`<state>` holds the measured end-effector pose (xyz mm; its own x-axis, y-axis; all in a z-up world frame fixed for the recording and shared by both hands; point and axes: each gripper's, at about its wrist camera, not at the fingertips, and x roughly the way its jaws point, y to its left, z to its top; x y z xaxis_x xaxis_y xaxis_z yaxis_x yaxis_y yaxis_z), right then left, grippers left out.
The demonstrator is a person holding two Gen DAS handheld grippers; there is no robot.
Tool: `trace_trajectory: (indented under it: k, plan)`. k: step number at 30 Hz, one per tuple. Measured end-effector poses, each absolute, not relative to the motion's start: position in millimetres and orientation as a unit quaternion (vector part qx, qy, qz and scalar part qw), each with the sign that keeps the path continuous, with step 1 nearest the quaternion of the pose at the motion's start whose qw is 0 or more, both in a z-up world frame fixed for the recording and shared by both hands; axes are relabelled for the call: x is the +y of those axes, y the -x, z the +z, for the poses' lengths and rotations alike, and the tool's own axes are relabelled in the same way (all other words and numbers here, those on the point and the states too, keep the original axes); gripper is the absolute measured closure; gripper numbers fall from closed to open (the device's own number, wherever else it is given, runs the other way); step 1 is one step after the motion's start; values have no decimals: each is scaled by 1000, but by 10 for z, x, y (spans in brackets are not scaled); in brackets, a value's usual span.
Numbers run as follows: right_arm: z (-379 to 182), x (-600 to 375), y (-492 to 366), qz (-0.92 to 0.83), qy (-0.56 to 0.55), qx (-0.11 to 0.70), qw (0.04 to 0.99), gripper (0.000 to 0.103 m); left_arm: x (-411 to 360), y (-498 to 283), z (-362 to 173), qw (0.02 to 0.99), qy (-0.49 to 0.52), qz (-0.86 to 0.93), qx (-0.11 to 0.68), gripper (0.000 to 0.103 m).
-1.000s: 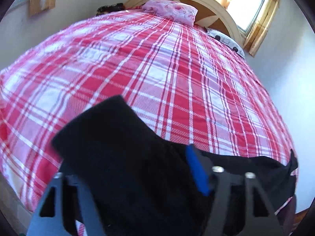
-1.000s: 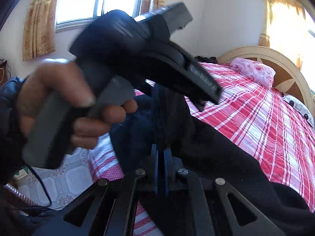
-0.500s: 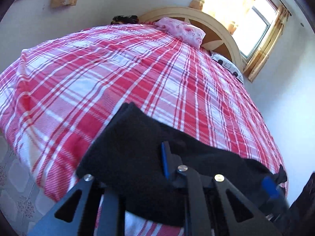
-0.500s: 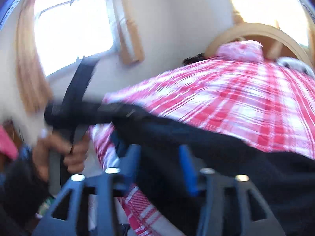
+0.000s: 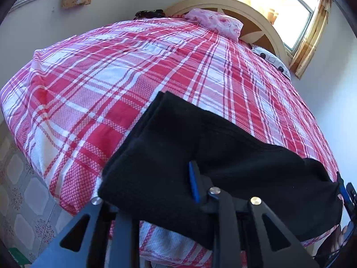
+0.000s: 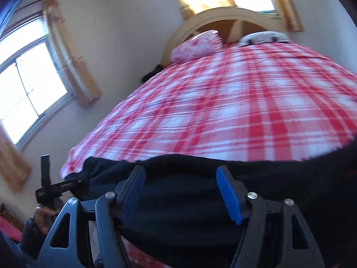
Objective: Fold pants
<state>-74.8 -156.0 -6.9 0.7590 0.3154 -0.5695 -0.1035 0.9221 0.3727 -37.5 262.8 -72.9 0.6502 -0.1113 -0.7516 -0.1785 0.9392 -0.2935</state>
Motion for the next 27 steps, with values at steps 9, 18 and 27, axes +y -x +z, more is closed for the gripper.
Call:
trace_trajectory:
  k: [9, 18, 27]
  plan:
    - [-207, -2865, 1474, -92, -312, 302, 896, 43, 2551, 344, -716, 891, 152, 35, 426, 75]
    - [12, -2876, 925, -136, -212, 317, 915, 43, 2538, 334, -713, 888, 159, 47, 429, 74]
    - [75, -3744, 257, -296, -120, 365, 875, 43, 2541, 341, -721, 888, 161, 48, 429, 74]
